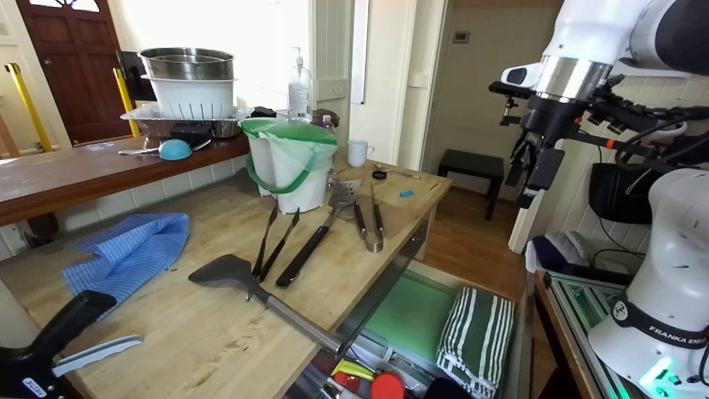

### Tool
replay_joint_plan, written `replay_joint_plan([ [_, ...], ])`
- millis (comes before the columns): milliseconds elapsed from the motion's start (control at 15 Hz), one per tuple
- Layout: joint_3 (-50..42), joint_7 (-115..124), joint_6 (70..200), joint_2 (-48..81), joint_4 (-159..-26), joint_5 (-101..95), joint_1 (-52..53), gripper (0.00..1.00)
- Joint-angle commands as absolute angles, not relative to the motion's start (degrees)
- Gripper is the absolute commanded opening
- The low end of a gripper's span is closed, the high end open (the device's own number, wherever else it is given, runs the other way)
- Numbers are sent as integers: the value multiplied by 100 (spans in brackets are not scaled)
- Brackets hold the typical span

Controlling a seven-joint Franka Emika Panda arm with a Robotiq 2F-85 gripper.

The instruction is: Remove the grater from the drawer

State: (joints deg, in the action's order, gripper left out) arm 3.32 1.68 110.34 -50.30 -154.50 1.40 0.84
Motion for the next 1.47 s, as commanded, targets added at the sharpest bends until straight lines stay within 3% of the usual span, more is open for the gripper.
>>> replay_joint_plan([
  [0,343,290,11732,-4673,-15905,252,164,100],
  [867,1790,2621,13592,-2176,-15829,-306,-15,100],
  [1400,1487,2549,13408,-1645,-15811,-205,226,100],
])
